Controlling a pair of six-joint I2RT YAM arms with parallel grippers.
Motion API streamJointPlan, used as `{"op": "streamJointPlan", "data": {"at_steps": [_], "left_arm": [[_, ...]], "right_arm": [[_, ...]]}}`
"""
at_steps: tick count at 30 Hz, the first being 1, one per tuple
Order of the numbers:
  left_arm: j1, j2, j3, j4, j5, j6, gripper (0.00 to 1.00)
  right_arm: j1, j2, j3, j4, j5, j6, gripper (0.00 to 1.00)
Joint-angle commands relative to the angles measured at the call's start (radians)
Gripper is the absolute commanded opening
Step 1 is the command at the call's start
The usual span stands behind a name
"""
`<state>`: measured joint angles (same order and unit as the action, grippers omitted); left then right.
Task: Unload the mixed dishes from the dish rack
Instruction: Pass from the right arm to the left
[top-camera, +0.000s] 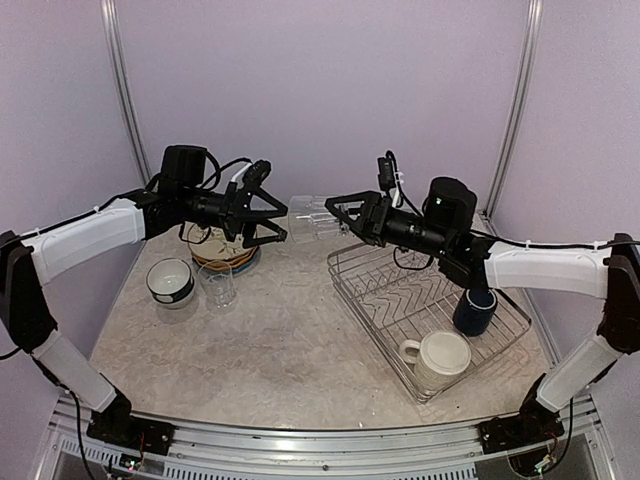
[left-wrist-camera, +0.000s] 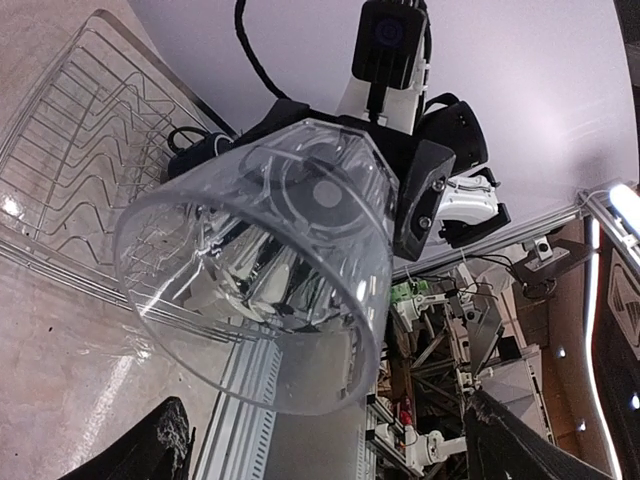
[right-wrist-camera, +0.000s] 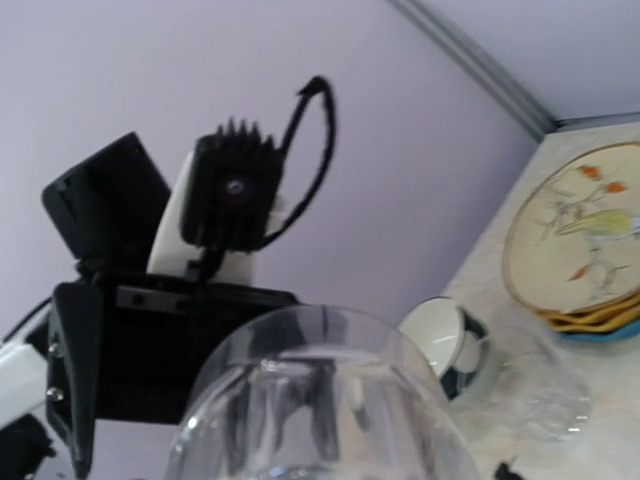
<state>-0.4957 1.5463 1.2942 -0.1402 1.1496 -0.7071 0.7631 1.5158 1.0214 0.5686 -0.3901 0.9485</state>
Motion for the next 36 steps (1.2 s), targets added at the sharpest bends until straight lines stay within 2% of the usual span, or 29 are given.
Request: {"op": "streamJointPlan", "data": {"at_steps": [1,4,9,12,17,19,22,24,26,31,34,36], "left_arm": [[-0.007,0.006,-0.040,0.128,0.049,-0.080,0.88],[-0.008,0.003,-0.069,0.239,0.078,-0.147,0.82],[-0.007,0.001,-0.109,0.381,0.107,-0.235,0.61],[-0.007,0.004,-0.105,0.387,0.116,-0.243,0.48],[-0.006,0.007,-0.102,0.385,0.118,-0.245,0.31],[-0.003,0.010,-0.095,0.371,0.115,-0.243,0.21],[-0.002,0.014,-0.085,0.334,0.102,-0.222,0.10],[-0.001,0.013,-0.076,0.295,0.083,-0.198,0.04],[0.000,0.009,-0.066,0.246,0.053,-0.164,0.00],[0.000,-0.024,-0.022,0.012,-0.080,-0.009,0.00],[0.003,-0.043,0.015,-0.121,-0.204,0.076,0.00],[0.005,-0.054,0.034,-0.196,-0.302,0.120,0.00]], "right_arm": [[0.025,0.077,0.038,0.199,-0.038,0.072,0.09],[0.035,0.120,0.044,0.260,-0.034,0.099,0.09],[0.041,0.174,0.039,0.349,-0.039,0.142,0.09],[0.045,0.189,0.025,0.386,-0.031,0.152,0.09],[0.046,0.215,0.019,0.404,-0.037,0.178,0.10],[0.047,0.216,0.008,0.416,-0.039,0.184,0.13],[0.048,0.209,-0.007,0.414,-0.034,0.182,0.20],[0.048,0.201,-0.007,0.401,-0.033,0.168,0.27],[0.047,0.187,-0.009,0.364,-0.026,0.144,0.41],[0.038,0.103,-0.011,0.130,0.050,0.031,0.87],[0.032,0.056,0.031,-0.138,0.115,-0.063,0.99],[0.030,0.019,0.046,-0.265,0.167,-0.118,1.00]]}}
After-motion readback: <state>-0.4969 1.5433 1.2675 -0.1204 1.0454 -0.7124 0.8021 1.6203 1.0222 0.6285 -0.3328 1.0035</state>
